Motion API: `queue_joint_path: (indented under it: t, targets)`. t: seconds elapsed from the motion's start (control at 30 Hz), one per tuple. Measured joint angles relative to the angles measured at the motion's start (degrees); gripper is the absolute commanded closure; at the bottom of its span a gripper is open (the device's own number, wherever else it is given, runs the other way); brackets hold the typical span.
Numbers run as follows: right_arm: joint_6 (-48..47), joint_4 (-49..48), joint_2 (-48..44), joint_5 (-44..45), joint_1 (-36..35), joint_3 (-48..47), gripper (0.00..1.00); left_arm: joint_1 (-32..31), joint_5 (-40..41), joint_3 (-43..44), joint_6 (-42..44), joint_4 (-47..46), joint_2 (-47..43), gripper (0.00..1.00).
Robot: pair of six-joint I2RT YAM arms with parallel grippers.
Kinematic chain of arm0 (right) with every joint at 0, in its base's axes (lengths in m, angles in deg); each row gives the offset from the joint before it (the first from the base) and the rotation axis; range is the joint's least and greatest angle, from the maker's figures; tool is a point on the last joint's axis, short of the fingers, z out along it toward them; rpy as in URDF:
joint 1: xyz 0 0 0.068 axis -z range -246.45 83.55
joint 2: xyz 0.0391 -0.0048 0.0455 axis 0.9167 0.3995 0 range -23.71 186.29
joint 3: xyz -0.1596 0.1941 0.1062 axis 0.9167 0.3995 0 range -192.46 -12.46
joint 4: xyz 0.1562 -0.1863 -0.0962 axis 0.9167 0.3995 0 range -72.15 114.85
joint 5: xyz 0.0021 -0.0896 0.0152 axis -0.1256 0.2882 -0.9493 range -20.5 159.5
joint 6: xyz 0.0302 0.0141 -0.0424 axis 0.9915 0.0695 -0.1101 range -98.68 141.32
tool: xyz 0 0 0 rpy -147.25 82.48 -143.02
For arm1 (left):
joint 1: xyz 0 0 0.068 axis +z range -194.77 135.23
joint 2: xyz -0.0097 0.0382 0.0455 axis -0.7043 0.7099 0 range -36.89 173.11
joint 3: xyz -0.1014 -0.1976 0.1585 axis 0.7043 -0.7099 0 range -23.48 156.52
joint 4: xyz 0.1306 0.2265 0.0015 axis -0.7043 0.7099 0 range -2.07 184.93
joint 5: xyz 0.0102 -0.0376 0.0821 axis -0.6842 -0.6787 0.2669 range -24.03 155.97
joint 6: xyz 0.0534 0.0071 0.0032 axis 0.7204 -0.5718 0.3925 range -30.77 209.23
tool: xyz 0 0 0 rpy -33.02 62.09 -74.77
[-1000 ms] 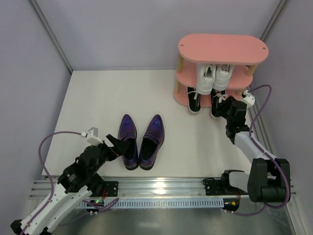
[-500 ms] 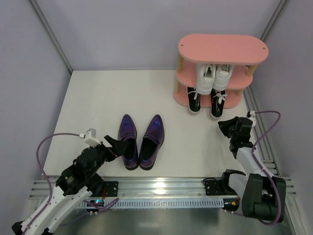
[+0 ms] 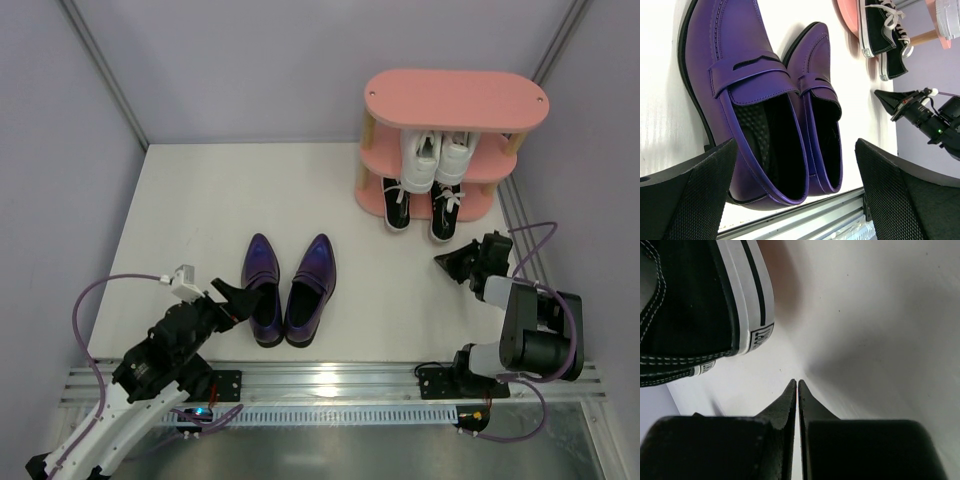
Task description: Place and organize the shoes onto the shoe shelf
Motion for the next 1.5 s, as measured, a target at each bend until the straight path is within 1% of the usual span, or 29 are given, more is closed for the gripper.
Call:
queue_joint_path:
  t: [0.43,1.03,1.3,1.37,1.5]
  targets:
    - [1.5,-5.6,12.7,-0.6,0.3,-7.3,0.96,0.0,0.3,0.0,0.0,0.3,1.4,0.02]
    - [2.3,-4.9,20.7,-0.2,0.9,-17.6,0.96,0.0,0.3,0.0,0.3,-0.9,4.9,0.02]
    - [2.2,-5.6,20.6,-0.9,1.0,-17.0,0.96,0.0,0.3,0.0,0.3,-1.4,5.3,0.02]
    - [2.1,-6.6,19.4,-1.7,1.0,-14.8,0.96,0.0,0.3,0.0,0.3,-1.8,5.9,0.02]
    - [1.0,-7.0,13.9,-3.8,1.0,-9.5,0.96,0.0,0.1,0.0,0.3,-3.3,7.4,0.02]
